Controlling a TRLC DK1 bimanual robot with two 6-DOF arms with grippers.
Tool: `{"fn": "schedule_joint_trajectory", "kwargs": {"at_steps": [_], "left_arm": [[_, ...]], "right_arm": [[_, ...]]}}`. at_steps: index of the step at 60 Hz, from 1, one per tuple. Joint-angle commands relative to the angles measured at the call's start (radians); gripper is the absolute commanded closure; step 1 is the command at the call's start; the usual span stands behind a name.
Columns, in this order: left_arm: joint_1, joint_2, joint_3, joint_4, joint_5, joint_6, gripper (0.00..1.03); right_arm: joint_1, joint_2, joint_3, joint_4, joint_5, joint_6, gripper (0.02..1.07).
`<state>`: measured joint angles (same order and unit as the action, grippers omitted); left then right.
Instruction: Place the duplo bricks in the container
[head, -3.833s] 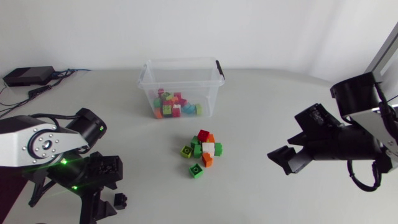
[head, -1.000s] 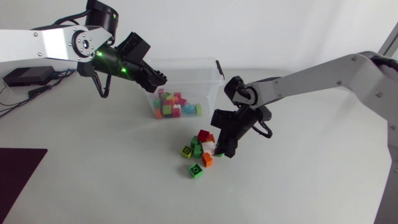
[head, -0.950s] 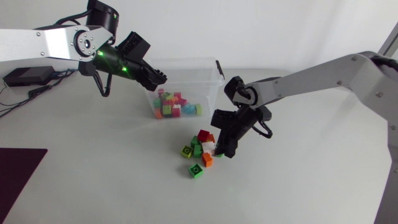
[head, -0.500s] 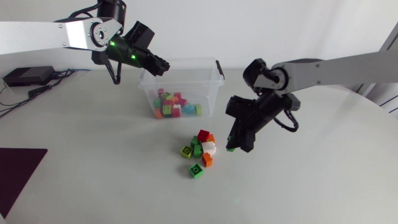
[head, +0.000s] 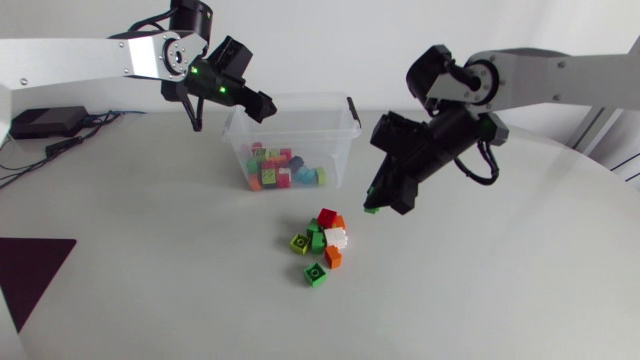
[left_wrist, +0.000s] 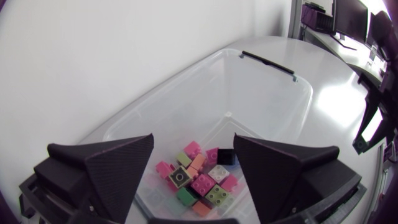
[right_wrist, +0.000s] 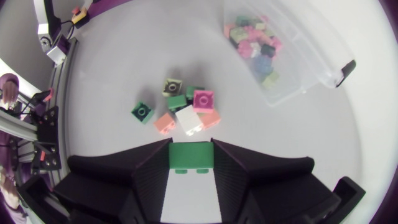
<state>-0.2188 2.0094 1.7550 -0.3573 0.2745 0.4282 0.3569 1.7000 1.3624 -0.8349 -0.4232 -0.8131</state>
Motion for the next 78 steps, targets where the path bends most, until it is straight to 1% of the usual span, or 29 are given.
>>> {"fn": "schedule_joint_trajectory", "kwargs": {"at_steps": [1, 11, 15, 21, 29, 37, 44, 65, 78], "left_arm": [[0.002, -0.107, -0.092, -0.012, -0.004, 0.040, 0.05], [-0.025, -0.290, -0.339, -0.031, 0.034, 0.230, 0.05], [-0.030, -0.327, -0.416, -0.066, 0.063, 0.305, 0.05], [-0.042, -0.353, -0.502, -0.104, 0.092, 0.408, 0.05], [-0.071, -0.353, -0.577, -0.124, 0.103, 0.491, 0.05], [-0.111, -0.330, -0.604, -0.129, 0.104, 0.527, 0.05], [-0.126, -0.308, -0.618, -0.126, 0.106, 0.547, 0.05], [-0.128, -0.285, -0.660, -0.126, 0.117, 0.580, 0.06], [-0.129, -0.285, -0.707, -0.124, 0.118, 0.603, 0.06]], "right_arm": [[0.010, 0.001, 0.075, -0.003, -0.014, 0.045, 0.89], [0.022, 0.052, 0.198, 0.008, -0.026, 0.114, 0.89], [0.025, 0.076, 0.247, 0.031, -0.025, 0.157, 0.89], [0.031, 0.115, 0.320, 0.039, -0.025, 0.192, 0.89], [0.036, 0.170, 0.388, 0.076, -0.023, 0.238, 0.89], [0.036, 0.222, 0.428, 0.115, -0.020, 0.270, 0.89], [0.036, 0.256, 0.452, 0.165, -0.011, 0.304, 0.89], [0.042, 0.348, 0.534, 0.283, 0.018, 0.393, 0.89], [0.042, 0.374, 0.567, 0.381, 0.020, 0.451, 0.89]]}}
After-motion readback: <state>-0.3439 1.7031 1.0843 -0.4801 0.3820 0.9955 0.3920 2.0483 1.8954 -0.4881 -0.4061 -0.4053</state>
